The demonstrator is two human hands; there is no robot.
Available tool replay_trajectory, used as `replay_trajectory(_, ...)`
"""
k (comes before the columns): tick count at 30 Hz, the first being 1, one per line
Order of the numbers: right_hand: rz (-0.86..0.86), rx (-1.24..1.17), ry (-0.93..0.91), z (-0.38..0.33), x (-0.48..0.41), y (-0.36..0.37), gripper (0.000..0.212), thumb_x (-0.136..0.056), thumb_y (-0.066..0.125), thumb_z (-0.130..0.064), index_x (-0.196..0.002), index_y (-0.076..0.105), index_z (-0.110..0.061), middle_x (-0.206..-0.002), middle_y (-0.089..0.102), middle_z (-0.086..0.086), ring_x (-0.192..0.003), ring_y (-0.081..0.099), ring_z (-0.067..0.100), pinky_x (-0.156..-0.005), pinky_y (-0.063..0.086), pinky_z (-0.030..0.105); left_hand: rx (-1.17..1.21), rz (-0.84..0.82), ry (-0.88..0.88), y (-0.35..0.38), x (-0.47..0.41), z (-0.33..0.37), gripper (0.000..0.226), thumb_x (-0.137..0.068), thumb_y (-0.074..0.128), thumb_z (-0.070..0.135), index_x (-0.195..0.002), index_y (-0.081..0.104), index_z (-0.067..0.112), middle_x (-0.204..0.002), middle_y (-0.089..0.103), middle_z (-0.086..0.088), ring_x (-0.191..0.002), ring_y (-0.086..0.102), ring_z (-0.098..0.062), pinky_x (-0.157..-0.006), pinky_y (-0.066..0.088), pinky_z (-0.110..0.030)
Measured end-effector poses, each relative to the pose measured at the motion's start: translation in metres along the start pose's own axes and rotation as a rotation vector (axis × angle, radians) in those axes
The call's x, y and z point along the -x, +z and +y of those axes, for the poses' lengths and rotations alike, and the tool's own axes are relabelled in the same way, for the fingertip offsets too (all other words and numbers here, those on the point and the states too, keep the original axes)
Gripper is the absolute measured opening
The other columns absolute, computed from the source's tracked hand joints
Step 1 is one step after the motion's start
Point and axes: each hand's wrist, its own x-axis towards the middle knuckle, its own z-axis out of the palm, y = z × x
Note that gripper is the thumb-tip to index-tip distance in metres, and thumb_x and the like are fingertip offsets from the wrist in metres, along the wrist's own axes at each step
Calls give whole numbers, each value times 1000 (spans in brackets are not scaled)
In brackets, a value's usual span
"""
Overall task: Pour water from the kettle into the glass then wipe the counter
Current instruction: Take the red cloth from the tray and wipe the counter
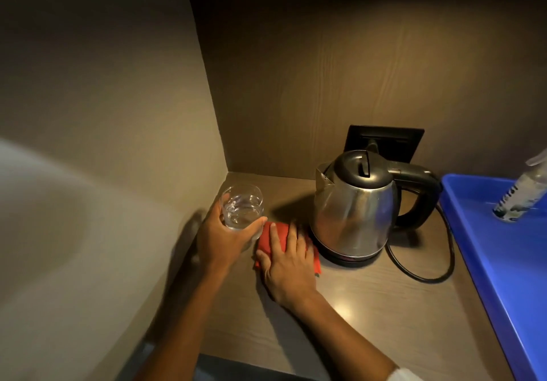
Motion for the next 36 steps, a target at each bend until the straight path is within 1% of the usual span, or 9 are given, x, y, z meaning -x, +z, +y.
replay_trajectory(5, -99, -15, -56, -6, -41, -3, 72, -97, 25, -58, -155, -2, -24, -162, 3, 19, -148, -4, 37, -117, -2, 54, 29, 37, 2, -9, -2, -6, 88, -55, 93, 45, -132, 56, 23, -123, 69, -3, -110, 65, -20, -84, 49, -22)
replay_trajectory(8, -137, -12, -203, -7, -44, -6, 69, -96, 21, -62, -154, -1, -32, -164, -1, 13, -149, -6, 32, -118, -4, 50, 30, 70, -15, -12, -3, -5, 93, -52, 90, 53, -133, 55, 24, -126, 67, -4, -112, 63, -21, -88, 54, -32)
replay_trajectory(10, -143, -13, -323, -9, -31, -4, 69, -96, 22, -63, -154, 1, -33, -164, -1, 12, -149, -8, 29, -116, -11, 44, 40, 93, -21, -9, -4, 0, 91, -55, 92, 47, -134, 56, 22, -127, 66, -5, -114, 62, -24, -94, 54, -40)
replay_trajectory(14, -136, -4, -425, -2, -5, -4, 64, -98, 22, -59, -154, 9, -31, -164, 2, 12, -149, -7, 28, -115, -12, 42, 22, 78, -24, -2, -1, 10, 90, -59, 92, 44, -137, 52, 20, -132, 63, -8, -120, 59, -27, -98, 52, -41)
replay_trajectory(18, -140, 35, -431, 17, 13, -13, 63, -99, 24, -57, -154, 8, -31, -164, 0, 11, -150, -7, 26, -119, -6, 44, -9, 55, -12, 3, 5, 18, 92, -62, 90, 45, -140, 50, 19, -135, 62, -7, -122, 58, -25, -92, 45, -28)
replay_trajectory(22, -159, 55, -411, 44, 34, -20, 65, -97, 21, -61, -154, 3, -33, -164, -4, 10, -150, -10, 24, -120, -5, 42, 9, 15, -36, 13, 11, 21, 91, -61, 91, 45, -138, 51, 18, -135, 62, -7, -122, 58, -25, -100, 51, -42)
replay_trajectory(27, -140, 90, -350, 80, 64, -26, 68, -94, 11, -68, -153, -5, -37, -163, -10, 4, -149, -15, 19, -121, -6, 41, 118, -19, -109, 34, 23, 18, 87, -56, 92, 46, -131, 53, 25, -118, 60, 7, -108, 58, -15, -86, 51, -30)
replay_trajectory(32, -123, 94, -277, 91, 92, -31, 67, -94, 7, -68, -152, -7, -38, -163, -12, 1, -147, -20, 17, -120, -10, 39, 111, -67, -113, 44, 35, 15, 98, -46, 85, 64, -132, 51, 29, -123, 63, 4, -109, 61, -17, -88, 56, -34)
replay_trajectory(36, -138, 92, -161, 93, 115, -37, 66, -89, -1, -71, -146, -19, -42, -159, -21, -2, -146, -23, 19, -120, -13, 40, 104, -90, -101, 44, 41, 12, 97, -44, 83, 66, -130, 52, 30, -117, 60, 9, -109, 60, -17, -89, 54, -34)
